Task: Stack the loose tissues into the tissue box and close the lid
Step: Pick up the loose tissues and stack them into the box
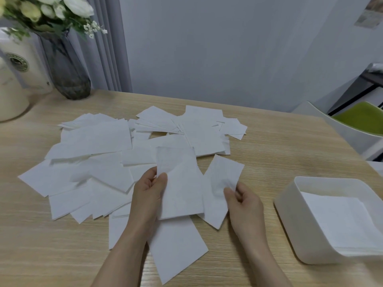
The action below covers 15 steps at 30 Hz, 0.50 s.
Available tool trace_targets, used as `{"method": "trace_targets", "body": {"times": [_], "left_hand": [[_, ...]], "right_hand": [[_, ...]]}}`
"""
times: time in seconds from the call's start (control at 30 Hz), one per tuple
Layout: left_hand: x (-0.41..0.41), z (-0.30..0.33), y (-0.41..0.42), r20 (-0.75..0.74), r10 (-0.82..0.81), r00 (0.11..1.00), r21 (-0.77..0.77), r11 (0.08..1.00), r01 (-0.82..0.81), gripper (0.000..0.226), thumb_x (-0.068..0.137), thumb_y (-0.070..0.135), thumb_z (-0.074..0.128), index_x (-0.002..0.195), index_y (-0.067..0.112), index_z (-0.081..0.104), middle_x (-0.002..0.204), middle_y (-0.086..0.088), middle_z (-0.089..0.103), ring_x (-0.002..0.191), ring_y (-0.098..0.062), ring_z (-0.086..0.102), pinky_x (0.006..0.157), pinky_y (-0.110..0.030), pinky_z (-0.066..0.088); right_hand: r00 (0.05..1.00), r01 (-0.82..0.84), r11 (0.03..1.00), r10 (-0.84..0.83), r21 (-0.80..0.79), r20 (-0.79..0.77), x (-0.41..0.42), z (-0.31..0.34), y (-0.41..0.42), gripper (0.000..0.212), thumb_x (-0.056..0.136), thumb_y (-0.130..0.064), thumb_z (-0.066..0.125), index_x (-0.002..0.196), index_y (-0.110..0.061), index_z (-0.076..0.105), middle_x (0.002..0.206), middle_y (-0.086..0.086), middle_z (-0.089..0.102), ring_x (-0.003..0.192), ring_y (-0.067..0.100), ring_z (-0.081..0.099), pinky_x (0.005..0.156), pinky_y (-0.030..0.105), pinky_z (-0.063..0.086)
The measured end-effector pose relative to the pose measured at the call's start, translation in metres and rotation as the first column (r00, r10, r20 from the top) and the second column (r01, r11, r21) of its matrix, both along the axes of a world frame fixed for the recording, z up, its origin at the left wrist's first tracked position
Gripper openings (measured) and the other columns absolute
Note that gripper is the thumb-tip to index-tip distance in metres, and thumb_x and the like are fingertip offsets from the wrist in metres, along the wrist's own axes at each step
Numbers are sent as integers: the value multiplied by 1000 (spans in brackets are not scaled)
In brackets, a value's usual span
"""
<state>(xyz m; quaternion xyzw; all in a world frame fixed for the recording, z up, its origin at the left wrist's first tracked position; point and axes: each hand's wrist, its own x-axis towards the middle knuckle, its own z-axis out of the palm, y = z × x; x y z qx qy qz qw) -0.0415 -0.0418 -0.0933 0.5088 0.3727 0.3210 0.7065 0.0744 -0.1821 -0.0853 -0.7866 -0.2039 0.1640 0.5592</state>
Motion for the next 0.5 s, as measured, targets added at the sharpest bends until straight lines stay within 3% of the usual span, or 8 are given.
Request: {"method": "trace_targets", "body": {"times": [0.07,0.13,0.23,0.33,0.5], "left_hand": [[0,1,0,4,7,1000,-10,1000,-7,22,99,10,49,100,21,69,87,2,77,79,-15,72,75,-35,54],[0,2,-1,8,12,1000,-16,1000,-12,22,99,12,50,97,22,69,88,4,76,79,-14,71,75,-35,55],[-1,2,-1,17,14,1000,-16,1000,-14,21,100,13,50,97,23,68,87,6,76,77,-11,72,73,-32,56],[0,2,-1,13,-2,1000,-11,1000,3,22,100,12,49,99,23,68,89,5,77,79,-12,72,72,-31,56],[2,-1,-2,-16,-65,998,-1,998,65,23,100,9,48,104,21,68,93,-2,77,85,-20,72,79,-38,55]], "right_hand": [[997,39,999,-38,-11,74,7,0,-3,17,97,-15,52,86,-20,64,76,2,67,72,27,62,58,27,42],[993,72,997,-72,6,95,13,3,-6,16,98,-13,50,87,-16,61,78,6,65,74,29,60,58,28,41],[991,116,973,-100,198,-88,17,14,-9,15,97,-7,52,99,-18,63,87,-2,74,79,11,69,62,21,52],[948,178,902,-50,394,-314,21,20,-8,17,94,-5,55,104,-17,61,93,-1,75,85,14,70,71,28,57],[893,66,895,145,441,-427,11,23,3,14,90,-3,56,98,-12,62,87,4,75,76,17,71,67,32,59]]}}
